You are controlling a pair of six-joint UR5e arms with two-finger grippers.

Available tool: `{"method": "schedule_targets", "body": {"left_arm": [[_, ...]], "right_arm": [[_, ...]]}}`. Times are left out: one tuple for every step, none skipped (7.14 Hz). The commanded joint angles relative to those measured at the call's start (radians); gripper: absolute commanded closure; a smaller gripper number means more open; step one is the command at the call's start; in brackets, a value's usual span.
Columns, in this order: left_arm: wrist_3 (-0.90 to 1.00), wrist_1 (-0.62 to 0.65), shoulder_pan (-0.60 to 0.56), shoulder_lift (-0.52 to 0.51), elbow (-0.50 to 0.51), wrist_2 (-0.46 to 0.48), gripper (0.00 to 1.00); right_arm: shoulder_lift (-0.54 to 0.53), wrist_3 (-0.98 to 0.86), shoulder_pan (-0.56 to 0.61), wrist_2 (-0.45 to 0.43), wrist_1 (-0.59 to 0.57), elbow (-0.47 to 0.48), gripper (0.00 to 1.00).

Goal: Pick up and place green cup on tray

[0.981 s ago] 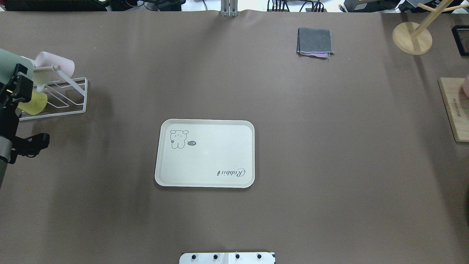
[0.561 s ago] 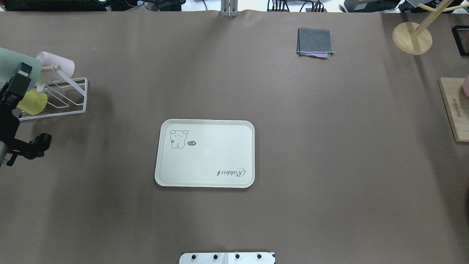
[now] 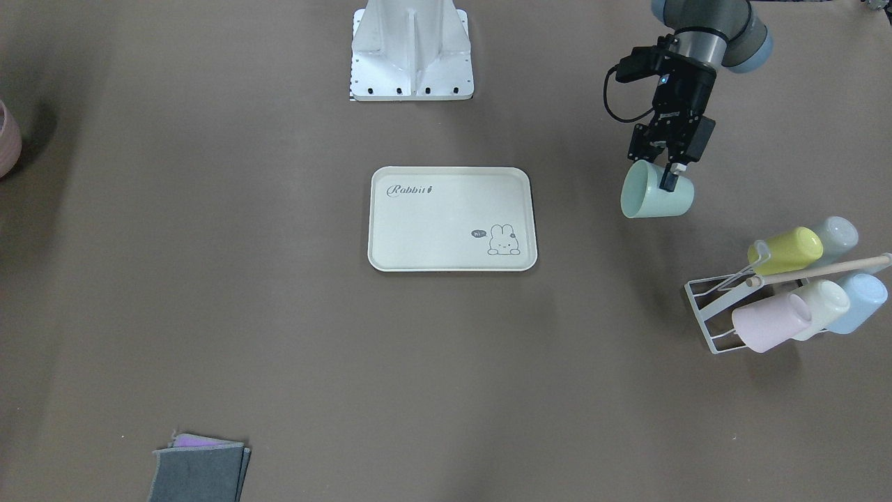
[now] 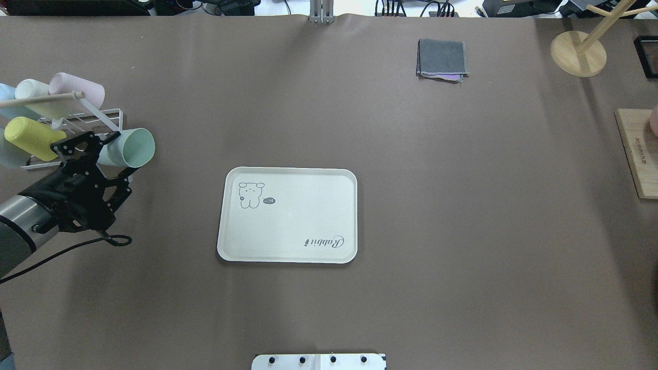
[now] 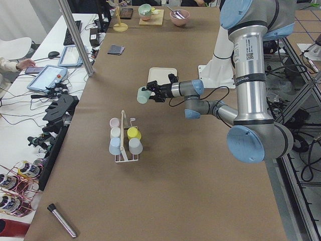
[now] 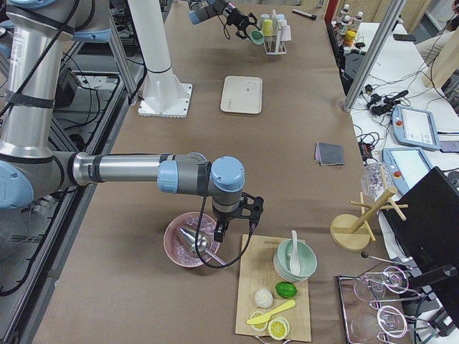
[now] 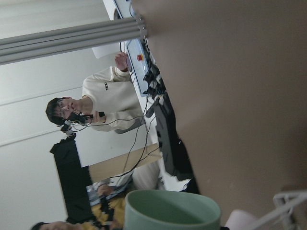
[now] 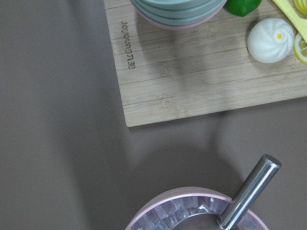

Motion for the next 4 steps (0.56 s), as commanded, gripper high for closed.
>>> {"method": "schedule_targets", "body": {"left_arm": [[-0.266, -0.008, 0.001, -0.131, 0.038, -0.167, 0.84], [-0.323, -0.025, 0.001, -0.193, 0.075, -0.222, 0.84], [-0.433, -0.126, 0.001, -0.268, 0.160, -0.286, 0.86], [-0.505, -0.202, 0.001, -0.325, 0.252, -0.343, 0.86]], "right_arm": [[0.005, -0.001, -0.002, -0.002, 0.006, -0.003, 0.00], [0.005, -0.001, -0.002, -0.002, 0.004, -0.004, 0.00], [0.007, -0.001, -0.002, -0.003, 0.006, -0.004, 0.00], [0.008, -0.001, -0.010, -0.017, 0.006, -0.004, 0.00]]}}
